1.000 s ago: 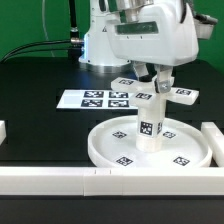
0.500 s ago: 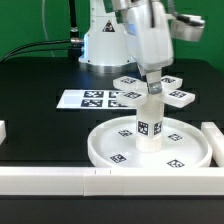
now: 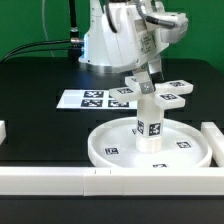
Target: Assemble round table
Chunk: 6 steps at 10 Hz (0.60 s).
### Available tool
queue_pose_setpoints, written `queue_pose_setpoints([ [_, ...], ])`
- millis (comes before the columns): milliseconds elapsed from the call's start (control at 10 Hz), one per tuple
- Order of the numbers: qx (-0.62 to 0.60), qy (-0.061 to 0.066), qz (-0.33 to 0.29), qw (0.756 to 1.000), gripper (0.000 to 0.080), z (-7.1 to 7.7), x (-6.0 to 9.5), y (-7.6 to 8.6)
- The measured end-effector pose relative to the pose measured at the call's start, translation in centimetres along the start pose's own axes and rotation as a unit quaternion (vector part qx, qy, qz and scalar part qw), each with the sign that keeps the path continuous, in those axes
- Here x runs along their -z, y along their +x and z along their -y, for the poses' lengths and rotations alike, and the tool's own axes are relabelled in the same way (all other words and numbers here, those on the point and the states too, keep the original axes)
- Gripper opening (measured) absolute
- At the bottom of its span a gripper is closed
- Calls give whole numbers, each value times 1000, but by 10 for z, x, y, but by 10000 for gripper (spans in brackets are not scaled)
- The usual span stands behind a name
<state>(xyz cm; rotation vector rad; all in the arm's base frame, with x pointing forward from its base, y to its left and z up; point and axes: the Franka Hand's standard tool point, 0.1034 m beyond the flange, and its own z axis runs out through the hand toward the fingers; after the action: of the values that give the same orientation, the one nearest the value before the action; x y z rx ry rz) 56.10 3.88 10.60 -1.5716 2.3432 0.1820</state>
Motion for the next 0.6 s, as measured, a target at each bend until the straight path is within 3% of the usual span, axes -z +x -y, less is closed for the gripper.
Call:
queue_pose_setpoints([
  [200,4,0,0,1000,608,0,0,0],
  [400,11,-12,14,1000,642,-2,21,-14],
  [500,14,-12,24,1000,647,-2,39,-22],
  [600,16,-8,25,1000,647,-2,41,-22],
])
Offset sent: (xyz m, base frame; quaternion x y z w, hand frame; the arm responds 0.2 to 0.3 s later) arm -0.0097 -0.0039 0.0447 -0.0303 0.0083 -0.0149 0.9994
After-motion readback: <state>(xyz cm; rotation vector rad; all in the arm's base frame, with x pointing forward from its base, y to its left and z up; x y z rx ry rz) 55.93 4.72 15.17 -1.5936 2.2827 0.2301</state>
